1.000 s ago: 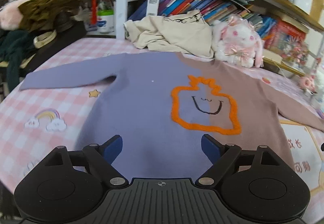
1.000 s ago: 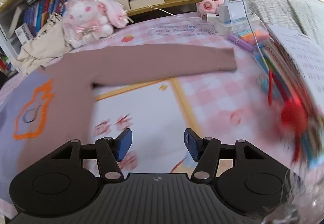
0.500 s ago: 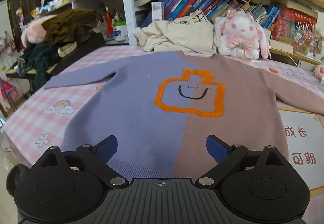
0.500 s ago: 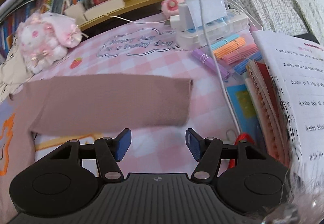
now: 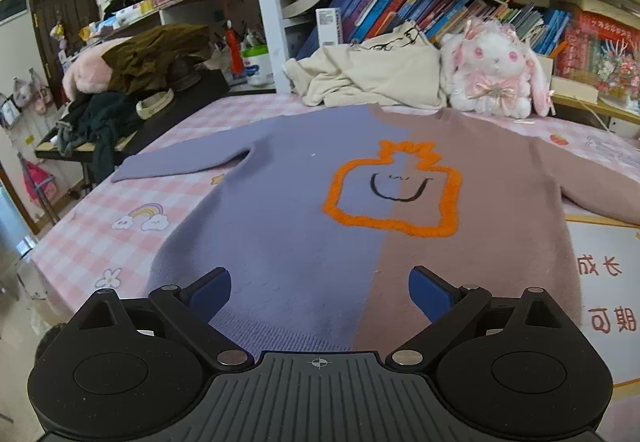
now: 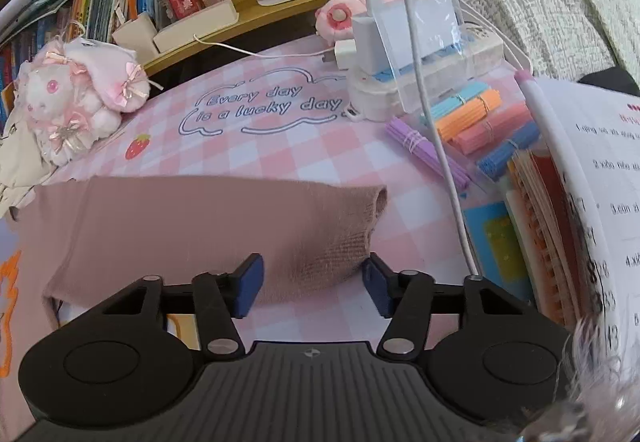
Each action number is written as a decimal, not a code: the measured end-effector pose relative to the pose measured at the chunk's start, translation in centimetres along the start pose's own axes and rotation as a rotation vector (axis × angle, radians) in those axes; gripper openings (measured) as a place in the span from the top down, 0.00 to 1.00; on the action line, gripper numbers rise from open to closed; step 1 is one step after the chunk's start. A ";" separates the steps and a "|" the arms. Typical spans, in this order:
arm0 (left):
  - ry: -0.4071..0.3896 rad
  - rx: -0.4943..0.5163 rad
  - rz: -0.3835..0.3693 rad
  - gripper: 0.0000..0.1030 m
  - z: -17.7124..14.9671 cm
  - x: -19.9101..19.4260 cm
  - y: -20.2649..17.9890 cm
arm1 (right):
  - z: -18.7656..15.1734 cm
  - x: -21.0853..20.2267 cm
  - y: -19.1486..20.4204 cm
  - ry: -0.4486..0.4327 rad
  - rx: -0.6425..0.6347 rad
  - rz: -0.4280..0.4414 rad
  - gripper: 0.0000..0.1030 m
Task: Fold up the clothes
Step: 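Move the right tool to the cuff of the mauve sleeve, then grasp the mauve sleeve cuff with the right tool and fold it across the body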
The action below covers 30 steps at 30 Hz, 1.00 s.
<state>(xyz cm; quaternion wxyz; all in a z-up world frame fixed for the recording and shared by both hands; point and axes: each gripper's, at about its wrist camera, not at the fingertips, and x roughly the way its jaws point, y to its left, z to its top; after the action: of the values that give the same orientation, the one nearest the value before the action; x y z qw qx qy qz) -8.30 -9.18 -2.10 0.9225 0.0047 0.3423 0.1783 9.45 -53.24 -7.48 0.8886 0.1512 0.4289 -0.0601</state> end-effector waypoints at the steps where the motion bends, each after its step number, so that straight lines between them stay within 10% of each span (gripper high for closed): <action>1: 0.004 -0.001 0.003 0.06 0.0 0.0 0.0 | 0.1 0.2 0.1 -0.003 -0.014 -0.014 0.69; 4: 0.011 -0.004 0.007 0.06 -0.2 -0.1 0.1 | 0.5 0.6 0.3 -0.005 -0.050 -0.027 0.89; 30: -0.077 0.129 -0.180 0.05 0.3 2.3 7.4 | 2.3 -7.0 17.4 -0.173 -0.208 0.103 0.91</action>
<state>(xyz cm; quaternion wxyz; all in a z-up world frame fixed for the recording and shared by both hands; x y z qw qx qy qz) -8.89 -1.48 -2.31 0.9451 0.0400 0.3164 0.0719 10.91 -37.61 3.11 0.9350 0.0746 0.3463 0.0177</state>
